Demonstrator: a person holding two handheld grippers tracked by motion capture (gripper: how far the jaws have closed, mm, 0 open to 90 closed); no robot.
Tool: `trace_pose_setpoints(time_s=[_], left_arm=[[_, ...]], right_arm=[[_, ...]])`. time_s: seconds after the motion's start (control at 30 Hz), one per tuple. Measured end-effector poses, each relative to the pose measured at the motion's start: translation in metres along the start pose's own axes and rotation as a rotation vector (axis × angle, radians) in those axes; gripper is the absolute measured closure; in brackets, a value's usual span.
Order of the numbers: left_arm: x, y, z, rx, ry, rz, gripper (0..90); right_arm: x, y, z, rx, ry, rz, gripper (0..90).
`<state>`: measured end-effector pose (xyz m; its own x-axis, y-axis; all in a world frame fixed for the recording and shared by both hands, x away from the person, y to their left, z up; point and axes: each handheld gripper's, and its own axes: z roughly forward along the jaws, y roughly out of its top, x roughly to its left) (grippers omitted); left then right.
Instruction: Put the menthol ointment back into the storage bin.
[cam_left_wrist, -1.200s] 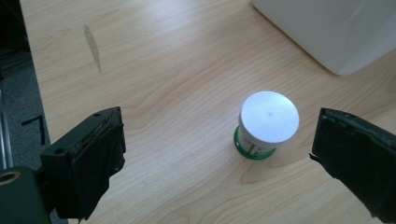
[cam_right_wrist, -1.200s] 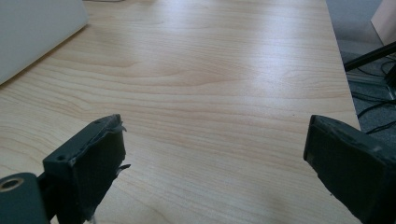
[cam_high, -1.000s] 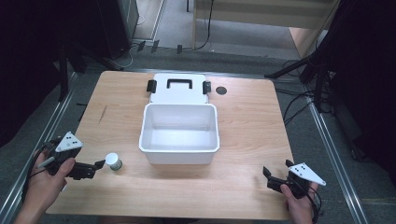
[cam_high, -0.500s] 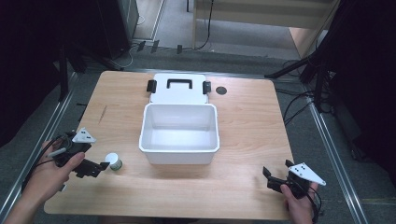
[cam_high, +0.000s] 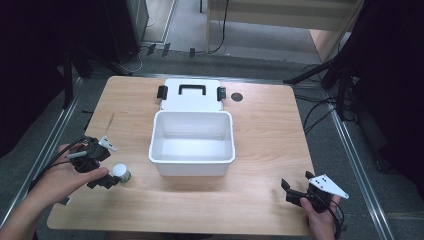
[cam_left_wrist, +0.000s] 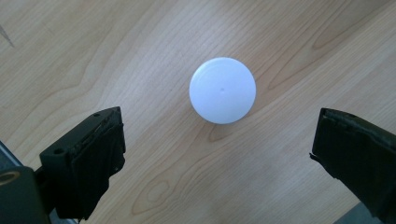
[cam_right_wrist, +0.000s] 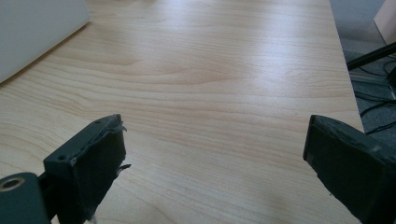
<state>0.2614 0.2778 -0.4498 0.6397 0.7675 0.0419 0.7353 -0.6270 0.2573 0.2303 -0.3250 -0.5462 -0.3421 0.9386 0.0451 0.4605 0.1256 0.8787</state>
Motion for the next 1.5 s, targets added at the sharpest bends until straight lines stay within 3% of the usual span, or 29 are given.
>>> trace_pose_setpoints(time_s=[0.23,0.53,0.9,1.1,1.23,1.5], left_arm=[[-0.001,0.01,0.017,0.085,0.003,-0.027,6.9],[0.003,0.018,0.028,0.132,0.006,-0.062,17.5],[0.004,0.025,0.038,0.152,0.006,-0.09,31.3],[0.001,0.027,0.042,0.174,-0.003,-0.082,39.3],[0.001,0.028,0.041,0.167,-0.014,-0.069,50.3],[0.001,0.028,0.038,0.165,-0.023,-0.061,51.1]], right_arm=[[0.0,0.0,0.0,0.001,0.0,-0.002,6.0],[0.0,0.0,0.0,0.001,0.002,-0.002,6.0],[0.0,0.0,0.0,0.001,0.003,-0.007,6.0],[0.0,0.0,0.0,0.001,0.003,-0.006,6.0],[0.0,0.0,0.0,0.0,0.003,-0.006,6.0],[0.0,0.0,0.0,0.001,0.003,-0.005,6.0]])
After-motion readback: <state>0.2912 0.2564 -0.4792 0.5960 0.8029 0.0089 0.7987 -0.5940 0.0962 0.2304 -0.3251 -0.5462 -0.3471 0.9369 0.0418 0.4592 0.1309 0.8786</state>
